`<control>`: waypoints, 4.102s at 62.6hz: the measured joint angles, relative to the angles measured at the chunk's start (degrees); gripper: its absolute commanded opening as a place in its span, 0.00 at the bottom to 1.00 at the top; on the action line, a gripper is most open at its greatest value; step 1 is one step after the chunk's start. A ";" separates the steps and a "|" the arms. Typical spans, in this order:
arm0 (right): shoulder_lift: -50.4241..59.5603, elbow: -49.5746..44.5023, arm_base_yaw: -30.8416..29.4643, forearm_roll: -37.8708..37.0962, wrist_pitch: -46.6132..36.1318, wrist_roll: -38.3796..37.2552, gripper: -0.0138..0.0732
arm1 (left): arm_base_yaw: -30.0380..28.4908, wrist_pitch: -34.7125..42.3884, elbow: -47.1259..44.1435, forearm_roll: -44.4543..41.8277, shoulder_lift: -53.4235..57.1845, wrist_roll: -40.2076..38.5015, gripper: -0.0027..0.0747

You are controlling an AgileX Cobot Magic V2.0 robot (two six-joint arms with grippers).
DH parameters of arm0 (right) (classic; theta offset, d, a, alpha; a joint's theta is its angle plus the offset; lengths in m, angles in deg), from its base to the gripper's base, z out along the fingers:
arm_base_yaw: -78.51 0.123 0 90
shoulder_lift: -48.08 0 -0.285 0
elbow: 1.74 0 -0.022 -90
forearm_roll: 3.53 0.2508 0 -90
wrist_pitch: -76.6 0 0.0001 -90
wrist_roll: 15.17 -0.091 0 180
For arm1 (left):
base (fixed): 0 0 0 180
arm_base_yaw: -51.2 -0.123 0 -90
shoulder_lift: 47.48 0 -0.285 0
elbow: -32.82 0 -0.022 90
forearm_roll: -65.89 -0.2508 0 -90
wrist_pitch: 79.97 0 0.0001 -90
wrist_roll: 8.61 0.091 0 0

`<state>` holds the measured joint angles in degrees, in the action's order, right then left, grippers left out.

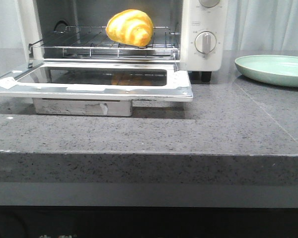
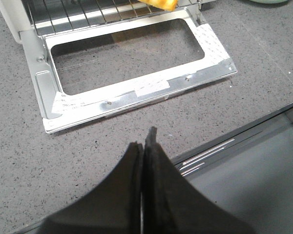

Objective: Put bread in oven

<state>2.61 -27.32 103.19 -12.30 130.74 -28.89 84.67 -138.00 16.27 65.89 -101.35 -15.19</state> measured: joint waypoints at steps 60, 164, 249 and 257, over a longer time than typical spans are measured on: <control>0.00 0.00 0.00 -0.04 0.18 0.10 0.08 | -7.99 12.01 -11.84 0.00 9.76 0.86 0.01; 0.00 -0.22 0.00 -0.04 0.61 0.10 0.08 | -30.26 58.97 -61.08 1.14 46.43 1.04 0.01; 38.27 -53.06 -24.19 4.85 -48.60 0.10 0.08 | -30.26 58.97 -61.08 1.22 46.43 1.04 0.01; 38.27 -53.11 -24.37 4.85 -49.70 0.10 0.08 | -30.26 58.97 -61.08 1.22 46.43 1.04 0.01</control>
<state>40.88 -80.43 78.82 -7.44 81.04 -28.79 54.41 -79.02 -44.81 67.11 -54.92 -14.16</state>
